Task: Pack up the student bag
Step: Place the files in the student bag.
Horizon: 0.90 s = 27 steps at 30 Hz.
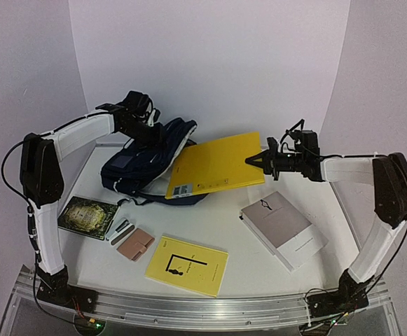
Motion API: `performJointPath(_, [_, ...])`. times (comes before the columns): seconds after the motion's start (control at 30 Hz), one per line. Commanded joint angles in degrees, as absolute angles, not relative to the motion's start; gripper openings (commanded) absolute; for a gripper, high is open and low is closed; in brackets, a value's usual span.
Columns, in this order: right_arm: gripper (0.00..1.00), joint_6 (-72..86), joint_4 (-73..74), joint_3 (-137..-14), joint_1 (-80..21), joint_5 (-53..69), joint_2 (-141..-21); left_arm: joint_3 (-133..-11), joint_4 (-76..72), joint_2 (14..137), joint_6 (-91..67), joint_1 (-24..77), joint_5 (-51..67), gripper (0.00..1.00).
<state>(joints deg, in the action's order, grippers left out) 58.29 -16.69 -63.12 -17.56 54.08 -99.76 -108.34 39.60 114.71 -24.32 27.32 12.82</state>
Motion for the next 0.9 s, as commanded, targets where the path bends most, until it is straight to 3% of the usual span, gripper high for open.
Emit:
performJointPath(0.0, [0.00,66.7,-31.4,-67.9,-18.1,51.7,-104.8,-110.2,27.7,107.0,-26.1,27.1,19.3,0.00])
performJointPath(0.3, [0.00,75.6,-45.0,-76.7,-22.9,47.9,-115.3,-109.9,25.9,107.0,-28.0,25.6,23.8,0.00])
performJointPath(0.87, [0.00,75.6,-43.7,-90.6,-30.3,41.6,-131.1,-109.2,19.9,108.2,-29.9,24.6,33.8,0.00])
